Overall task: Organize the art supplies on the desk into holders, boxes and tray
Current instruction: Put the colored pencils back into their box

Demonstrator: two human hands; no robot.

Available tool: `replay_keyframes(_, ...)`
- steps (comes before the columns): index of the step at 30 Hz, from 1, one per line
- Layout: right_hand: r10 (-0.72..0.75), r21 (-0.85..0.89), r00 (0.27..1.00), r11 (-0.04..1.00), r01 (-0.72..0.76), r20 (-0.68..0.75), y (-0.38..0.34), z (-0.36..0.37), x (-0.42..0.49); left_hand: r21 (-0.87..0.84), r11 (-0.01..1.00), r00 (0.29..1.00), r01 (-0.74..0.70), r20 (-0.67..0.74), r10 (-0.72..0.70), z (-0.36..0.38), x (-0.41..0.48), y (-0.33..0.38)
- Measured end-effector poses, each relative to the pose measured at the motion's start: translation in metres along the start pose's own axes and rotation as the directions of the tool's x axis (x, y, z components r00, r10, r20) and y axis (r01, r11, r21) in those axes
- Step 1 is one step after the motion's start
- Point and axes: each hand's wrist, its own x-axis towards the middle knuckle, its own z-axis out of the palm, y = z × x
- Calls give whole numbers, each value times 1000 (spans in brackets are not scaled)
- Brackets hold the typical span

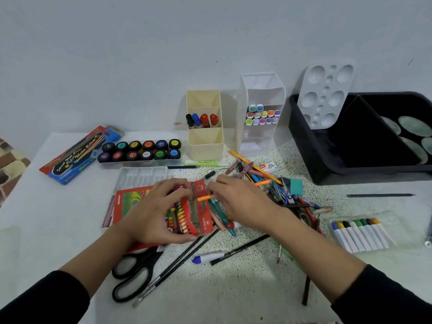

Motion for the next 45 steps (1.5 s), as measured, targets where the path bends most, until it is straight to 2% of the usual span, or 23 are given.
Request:
replay_keyframes(2,-31,-14,999,999,31,11,-3,4,7,-21,1000,1000,14,4,-14,0,0,-1)
replay_keyframes(8,-63,106,998,992,62,11,-18,30,22,-42,999,999,-22,-25,21,1,1,-2)
replay_keyframes(14,54,212,997,976,-39,-63,-7,33,16,-52,999,1000,-1,-23,-1,2,1,-3)
replay_keyframes(19,134,178,991,975,-135,16,16,16,-3,-46,999,1000,20,-14,-21,3,0,-4)
replay_keyframes(24,175,31,981,984,-178,88,19,9,-16,-7,1000,1000,11,18,-10,-1,3,0)
replay_keyframes(31,132,27,986,990,-135,97,15,14,-24,37,999,993,19,118,-24,-11,7,8)
replay_keyframes(36,108,27,989,993,-111,101,12,15,-26,58,998,993,30,111,-36,-9,4,13)
replay_keyframes(43,-61,44,995,997,57,80,-21,29,-9,63,998,997,25,75,-30,-6,5,19)
replay_keyframes(45,-54,78,995,996,47,84,-21,32,-11,67,998,997,19,73,-24,-6,4,19)
